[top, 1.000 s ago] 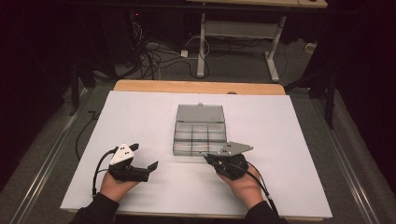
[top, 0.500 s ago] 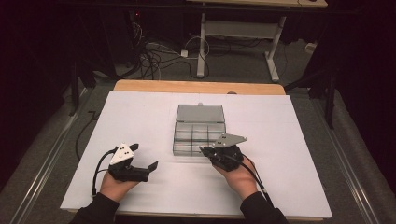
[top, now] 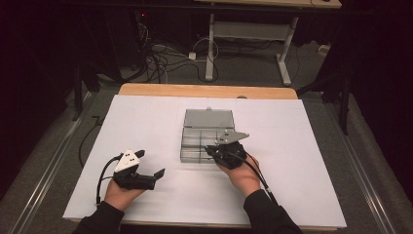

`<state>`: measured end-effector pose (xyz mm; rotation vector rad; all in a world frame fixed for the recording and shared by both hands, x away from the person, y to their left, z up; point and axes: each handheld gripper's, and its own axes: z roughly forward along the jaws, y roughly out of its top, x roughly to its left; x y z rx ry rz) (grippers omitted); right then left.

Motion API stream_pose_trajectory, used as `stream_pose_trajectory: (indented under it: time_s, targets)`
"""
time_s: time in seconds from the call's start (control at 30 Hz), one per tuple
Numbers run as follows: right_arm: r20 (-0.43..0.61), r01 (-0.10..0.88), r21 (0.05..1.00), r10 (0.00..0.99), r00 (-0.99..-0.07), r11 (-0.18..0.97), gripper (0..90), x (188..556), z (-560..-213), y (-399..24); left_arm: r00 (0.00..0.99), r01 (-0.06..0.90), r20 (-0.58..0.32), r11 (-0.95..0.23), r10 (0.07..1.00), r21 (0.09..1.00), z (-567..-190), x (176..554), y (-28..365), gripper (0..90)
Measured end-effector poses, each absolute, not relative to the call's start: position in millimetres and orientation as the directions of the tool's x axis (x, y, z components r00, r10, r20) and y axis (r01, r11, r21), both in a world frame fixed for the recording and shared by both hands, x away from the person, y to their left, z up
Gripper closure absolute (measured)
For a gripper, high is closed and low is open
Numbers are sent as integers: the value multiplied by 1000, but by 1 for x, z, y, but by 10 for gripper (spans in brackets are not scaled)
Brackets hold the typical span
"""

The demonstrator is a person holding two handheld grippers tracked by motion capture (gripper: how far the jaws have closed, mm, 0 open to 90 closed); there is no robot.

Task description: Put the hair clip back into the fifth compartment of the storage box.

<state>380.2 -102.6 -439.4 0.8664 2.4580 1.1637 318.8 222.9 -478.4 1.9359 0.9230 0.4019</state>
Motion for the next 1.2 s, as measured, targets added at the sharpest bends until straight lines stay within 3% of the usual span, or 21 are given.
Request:
stream_pose_trajectory:
  time_s: [1.2]
  targets:
    - [3, 432, 746, 647, -762, 506, 854, 397, -451, -98, 667, 439, -91, -291, 740, 850, -478, 318, 223, 0]
